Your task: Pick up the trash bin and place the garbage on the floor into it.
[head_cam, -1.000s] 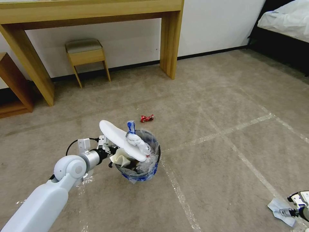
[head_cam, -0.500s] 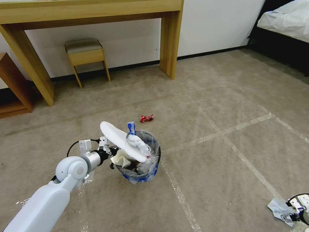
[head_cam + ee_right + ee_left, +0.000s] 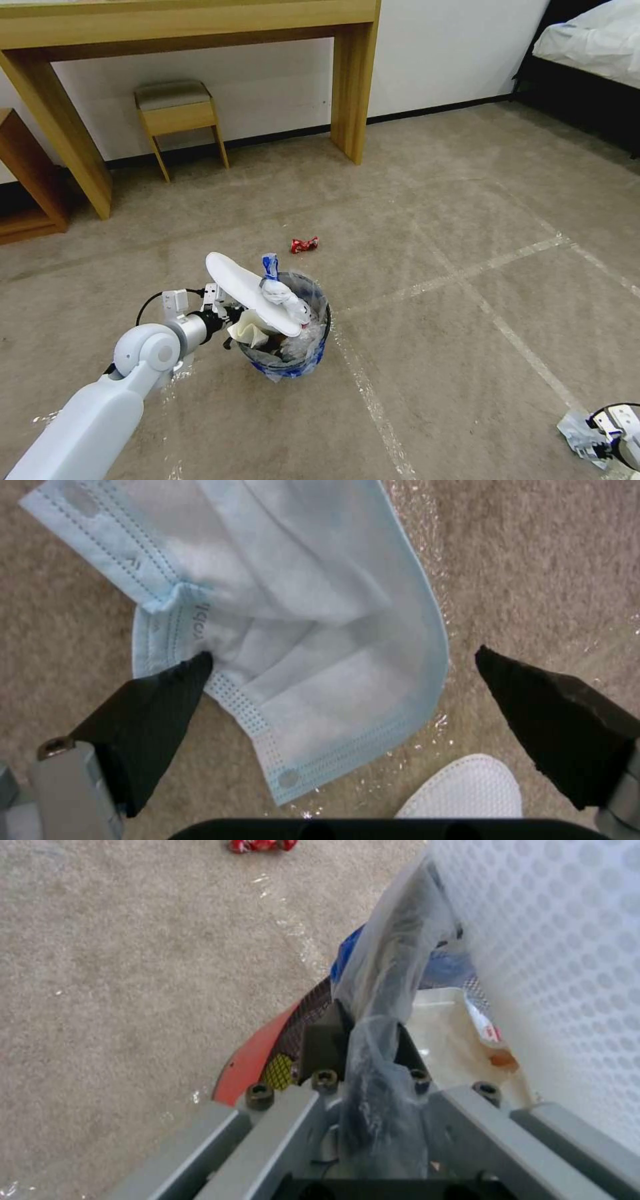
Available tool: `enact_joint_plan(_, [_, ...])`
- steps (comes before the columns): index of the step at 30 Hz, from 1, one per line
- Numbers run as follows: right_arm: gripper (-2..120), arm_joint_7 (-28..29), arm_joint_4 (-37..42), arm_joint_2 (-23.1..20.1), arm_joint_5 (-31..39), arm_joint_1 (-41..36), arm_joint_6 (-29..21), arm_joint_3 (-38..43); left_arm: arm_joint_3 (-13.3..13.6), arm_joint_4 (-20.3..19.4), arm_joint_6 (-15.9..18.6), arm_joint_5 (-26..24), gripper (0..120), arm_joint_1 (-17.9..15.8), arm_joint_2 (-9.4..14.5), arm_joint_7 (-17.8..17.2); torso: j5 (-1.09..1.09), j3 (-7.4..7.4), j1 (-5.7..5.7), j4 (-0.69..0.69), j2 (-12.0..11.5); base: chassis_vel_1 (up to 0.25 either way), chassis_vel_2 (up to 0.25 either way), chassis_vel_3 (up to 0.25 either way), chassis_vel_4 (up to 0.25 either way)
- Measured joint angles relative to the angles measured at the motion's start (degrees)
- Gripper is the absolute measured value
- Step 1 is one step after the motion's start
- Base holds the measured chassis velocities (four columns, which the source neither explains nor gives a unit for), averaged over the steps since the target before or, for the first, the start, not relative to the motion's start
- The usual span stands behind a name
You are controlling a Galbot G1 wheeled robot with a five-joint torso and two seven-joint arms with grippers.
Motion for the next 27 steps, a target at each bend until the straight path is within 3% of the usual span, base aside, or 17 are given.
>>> enact_joint_plan(10, [100, 1.73, -1.33, 1.48, 0.17, 1.21, 0.59, 0.1, -0.05, -0.23, -0.16, 0.34, 1, 0.57, -0.04, 0.04, -0.13, -0.01, 0.0, 0.0, 0.01, 0.0, 0.0, 0.0, 0.0])
enact_joint_plan(14, [94, 1.79, -1.3, 1.93, 0.01, 1.26, 0.55, 0.3, -0.22, -0.42, -0.29, 0.43, 1, 0.86, 0.21, 0.03, -0.17, -0.02, 0.0, 0.0, 0.03, 0.0, 0.0, 0.0, 0.0])
enact_joint_plan(16, [89, 1.75, -1.3, 2.1, -0.02, 1.17, 0.49, 0.63, -0.22, -0.61, -0.34, 0.49, 1, 0.91, 0.25, -0.01, -0.13, -0.02, 0.0, 0.01, 0.03, 0.0, 0.0, 0.0, 0.0])
enact_joint_plan(27, [89, 1.57, -0.74, 1.63, 0.28, -0.26, 0.55, 2.14, -0.02, -1.45, -0.47, 0.52, 1, 0.89, 0.18, -0.26, 0.09, 0.0, 0.0, 0.05, 0.0, 0.0, 0.0, 0.0, 0.0])
